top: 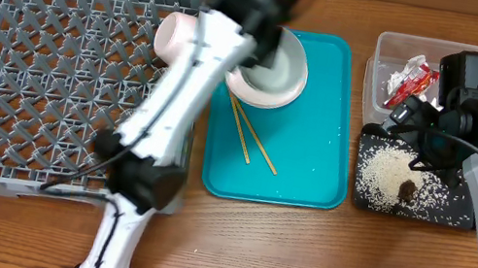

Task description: Sort waste into correct bins and load items into the dishwasher

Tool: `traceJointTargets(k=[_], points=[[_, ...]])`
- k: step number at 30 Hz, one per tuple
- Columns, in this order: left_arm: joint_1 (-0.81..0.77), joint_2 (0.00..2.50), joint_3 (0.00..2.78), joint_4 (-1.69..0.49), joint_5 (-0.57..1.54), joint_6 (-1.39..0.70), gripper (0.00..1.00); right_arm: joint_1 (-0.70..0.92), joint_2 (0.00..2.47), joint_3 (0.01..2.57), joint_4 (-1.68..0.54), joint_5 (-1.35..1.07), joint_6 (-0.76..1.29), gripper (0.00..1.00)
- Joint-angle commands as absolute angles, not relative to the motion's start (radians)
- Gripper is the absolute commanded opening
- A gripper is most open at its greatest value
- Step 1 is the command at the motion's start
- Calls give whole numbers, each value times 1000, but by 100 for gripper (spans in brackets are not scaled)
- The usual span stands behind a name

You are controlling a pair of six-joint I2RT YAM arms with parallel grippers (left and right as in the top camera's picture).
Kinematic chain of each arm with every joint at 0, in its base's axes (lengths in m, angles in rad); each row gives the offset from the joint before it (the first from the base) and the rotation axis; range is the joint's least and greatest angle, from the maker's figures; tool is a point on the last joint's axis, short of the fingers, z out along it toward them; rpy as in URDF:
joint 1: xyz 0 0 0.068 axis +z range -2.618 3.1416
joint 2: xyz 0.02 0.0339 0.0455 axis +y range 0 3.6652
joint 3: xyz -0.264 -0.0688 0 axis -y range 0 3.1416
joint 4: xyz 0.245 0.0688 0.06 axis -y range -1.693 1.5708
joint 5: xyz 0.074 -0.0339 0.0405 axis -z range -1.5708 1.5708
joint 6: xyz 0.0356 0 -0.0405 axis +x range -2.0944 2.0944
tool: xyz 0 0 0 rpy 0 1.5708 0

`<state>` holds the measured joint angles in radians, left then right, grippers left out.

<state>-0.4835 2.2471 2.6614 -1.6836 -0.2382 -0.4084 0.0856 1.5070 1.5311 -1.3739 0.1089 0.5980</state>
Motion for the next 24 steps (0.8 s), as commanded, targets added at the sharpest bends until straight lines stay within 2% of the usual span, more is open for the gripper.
traceJointTargets(k=[1, 5, 10, 12, 17, 24], points=[[-453, 2102, 2616, -1690, -216, -298, 4, 83, 1489, 1552, -1371, 120, 594, 100], [-377, 1931, 2348, -1690, -317, -334, 4, 83, 1489, 1552, -1371, 120, 594, 100], [-229, 1782, 1975, -1686, -578, -585, 4, 83, 1489, 1552, -1371, 120, 595, 100], [-183, 1770, 1893, -1663, -628, -611, 4, 83, 1489, 1552, -1371, 119, 595, 100], [-150, 1784, 1801, -1558, -800, -601, 4, 83, 1489, 1552, -1371, 120, 594, 100], [-227, 1813, 1794, -1507, -1092, -576, 4, 83, 1489, 1552, -1371, 119, 595, 100]])
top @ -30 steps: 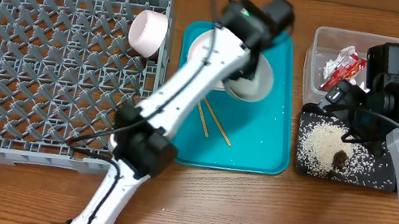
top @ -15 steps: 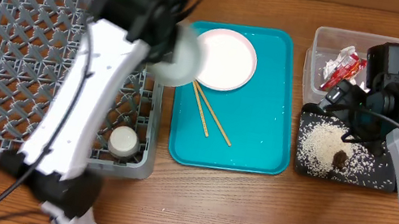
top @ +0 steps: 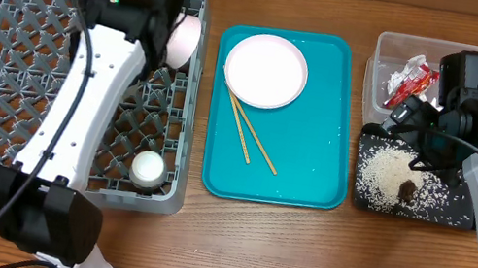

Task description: Sort waste into correct bins and load items into the dishwasher

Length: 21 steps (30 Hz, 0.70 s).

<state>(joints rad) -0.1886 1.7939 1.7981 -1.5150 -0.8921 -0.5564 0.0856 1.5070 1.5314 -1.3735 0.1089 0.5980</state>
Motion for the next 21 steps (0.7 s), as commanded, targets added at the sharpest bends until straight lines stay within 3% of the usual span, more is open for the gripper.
traceJointTargets(k=[1, 21], points=[[-240, 1816, 1794, -1507, -1113, -576, 4, 83, 1489, 1552, -1371, 120, 595, 100], [-325, 1987, 1793, -1571, -1213, -577, 4, 83, 1489, 1552, -1371, 120, 595, 100]])
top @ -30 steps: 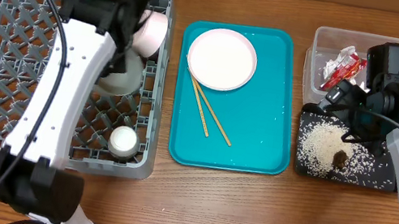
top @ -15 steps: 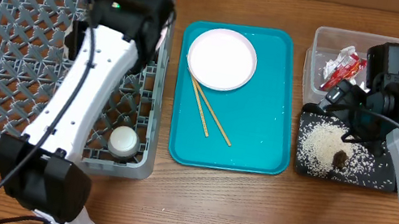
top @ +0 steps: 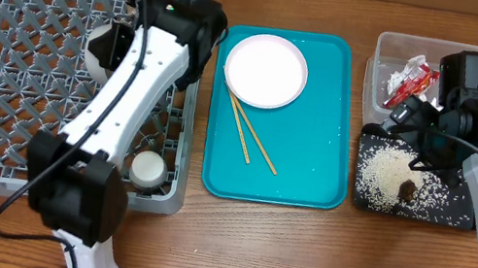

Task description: Sort waste into correct bins and load items into the dishwasher

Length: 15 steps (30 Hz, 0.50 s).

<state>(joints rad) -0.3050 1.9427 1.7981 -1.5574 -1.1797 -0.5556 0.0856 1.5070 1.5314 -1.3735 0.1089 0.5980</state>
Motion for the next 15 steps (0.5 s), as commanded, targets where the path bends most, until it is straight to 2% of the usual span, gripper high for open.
traceJointTargets(k=[1, 7, 15], points=[[-332, 2006, 1793, -1580, -1213, -578, 4, 83, 1489, 1552, -1371, 120, 594, 100], [-350, 2086, 1793, -1653, -1211, -698, 4, 83, 1489, 1552, -1371, 120, 595, 100], [-359, 2139, 1793, -1667, -1185, -704, 4, 83, 1489, 1552, -1371, 120, 595, 100]])
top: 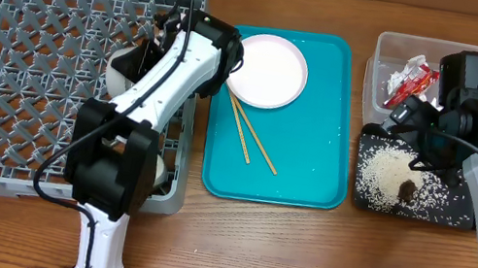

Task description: Sort waste into correct bins and load items into the dishwasher

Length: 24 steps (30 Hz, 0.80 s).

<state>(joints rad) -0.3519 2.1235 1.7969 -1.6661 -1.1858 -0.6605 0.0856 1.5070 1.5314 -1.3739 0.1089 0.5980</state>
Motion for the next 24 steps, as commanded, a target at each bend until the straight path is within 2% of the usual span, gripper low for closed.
traceJointTargets(k=[1, 20, 22, 24], points=[[-362, 2140, 1793, -1667, -1186, -708, 4, 83, 1489, 1552, -1371, 119, 595, 100], [-427, 2140, 1793, -1645, -1205, -714, 5, 83, 1489, 1552, -1371, 120, 595, 100], [-432, 2140, 1793, -1645, -1205, -714, 9, 83, 1489, 1552, -1371, 119, 595, 100], [-438, 2140, 1793, -1650, -1201, -703, 23, 83, 1489, 1552, -1371, 119, 594, 100]])
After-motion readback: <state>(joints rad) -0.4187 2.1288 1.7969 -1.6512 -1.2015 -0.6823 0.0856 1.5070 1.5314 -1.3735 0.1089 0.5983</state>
